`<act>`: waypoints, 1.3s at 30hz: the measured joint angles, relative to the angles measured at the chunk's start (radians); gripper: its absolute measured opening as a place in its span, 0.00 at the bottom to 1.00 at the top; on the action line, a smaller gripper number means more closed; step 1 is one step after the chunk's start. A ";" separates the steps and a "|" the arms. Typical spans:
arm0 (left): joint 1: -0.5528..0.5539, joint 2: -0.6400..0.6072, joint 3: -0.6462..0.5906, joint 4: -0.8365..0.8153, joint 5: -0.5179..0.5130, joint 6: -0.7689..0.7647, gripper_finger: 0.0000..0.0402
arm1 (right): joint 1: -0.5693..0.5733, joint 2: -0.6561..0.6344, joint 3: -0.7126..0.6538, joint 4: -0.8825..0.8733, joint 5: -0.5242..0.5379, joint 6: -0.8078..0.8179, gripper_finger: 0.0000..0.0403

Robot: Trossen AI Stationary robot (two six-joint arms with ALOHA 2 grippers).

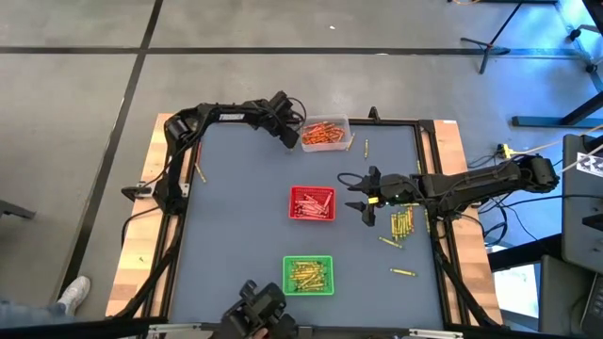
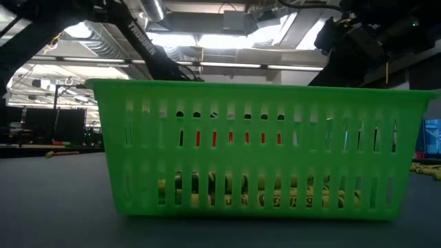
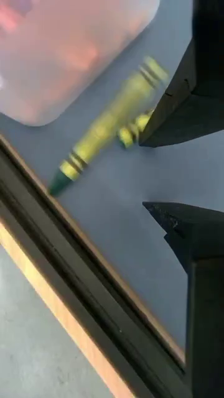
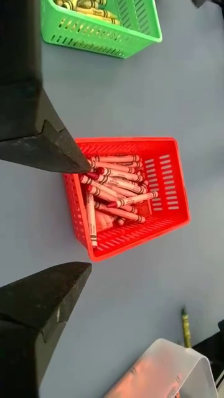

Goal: Sort crayons
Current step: Put the green crayon into the green bin

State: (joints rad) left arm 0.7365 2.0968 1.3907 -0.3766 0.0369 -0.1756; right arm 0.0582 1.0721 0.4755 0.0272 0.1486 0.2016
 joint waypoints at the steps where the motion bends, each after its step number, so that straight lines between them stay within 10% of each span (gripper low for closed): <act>1: -0.001 0.006 0.000 0.002 -0.006 0.002 0.35 | 0.000 0.000 0.000 0.000 0.000 0.000 0.60; 39: -0.073 0.016 0.068 -0.254 0.032 0.188 0.34 | 0.000 0.000 0.000 -0.003 0.001 0.003 0.60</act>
State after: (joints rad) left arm 0.6640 2.1128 1.4586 -0.6304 0.0691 0.0129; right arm 0.0582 1.0721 0.4755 0.0247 0.1493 0.2043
